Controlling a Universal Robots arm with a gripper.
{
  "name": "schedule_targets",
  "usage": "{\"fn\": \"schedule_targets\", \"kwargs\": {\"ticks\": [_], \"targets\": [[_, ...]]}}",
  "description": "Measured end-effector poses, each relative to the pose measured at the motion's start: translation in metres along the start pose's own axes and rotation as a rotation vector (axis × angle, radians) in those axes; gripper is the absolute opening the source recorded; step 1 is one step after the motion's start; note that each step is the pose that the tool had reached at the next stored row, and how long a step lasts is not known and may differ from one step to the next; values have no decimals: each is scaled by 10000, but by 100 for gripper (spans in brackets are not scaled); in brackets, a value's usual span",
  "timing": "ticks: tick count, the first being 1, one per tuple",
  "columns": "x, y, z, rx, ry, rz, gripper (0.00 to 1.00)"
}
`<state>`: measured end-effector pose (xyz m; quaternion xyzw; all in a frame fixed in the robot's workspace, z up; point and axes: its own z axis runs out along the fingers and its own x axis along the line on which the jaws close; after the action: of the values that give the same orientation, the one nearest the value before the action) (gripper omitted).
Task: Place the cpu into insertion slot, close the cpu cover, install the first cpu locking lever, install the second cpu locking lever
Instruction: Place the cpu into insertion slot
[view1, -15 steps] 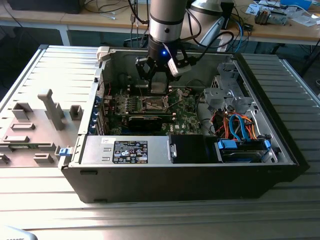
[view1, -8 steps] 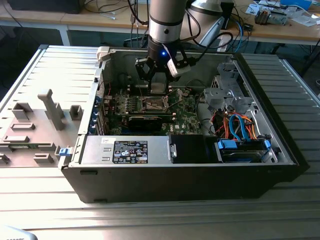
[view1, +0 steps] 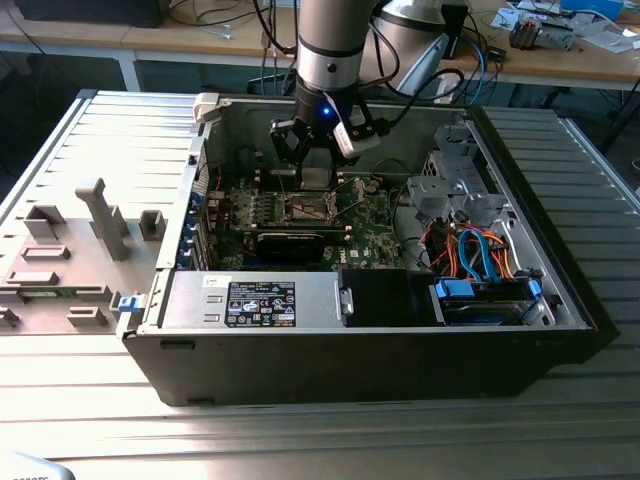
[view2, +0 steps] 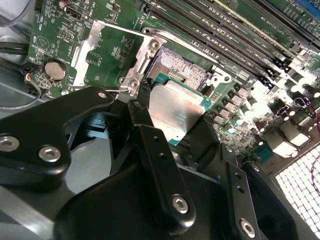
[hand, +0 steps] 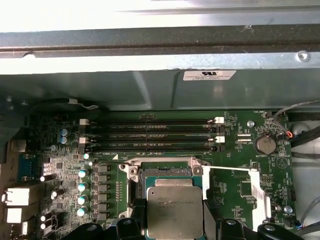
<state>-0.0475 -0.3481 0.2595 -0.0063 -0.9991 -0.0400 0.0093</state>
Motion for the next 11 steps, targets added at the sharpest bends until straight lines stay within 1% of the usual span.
{"fn": "schedule_targets", "kwargs": {"ticks": [7, 9, 11], "targets": [[4, -4, 51, 1, 1, -1, 54], [4, -6, 76, 0, 1, -1, 54], [4, -7, 83, 1, 1, 0, 54]]}}
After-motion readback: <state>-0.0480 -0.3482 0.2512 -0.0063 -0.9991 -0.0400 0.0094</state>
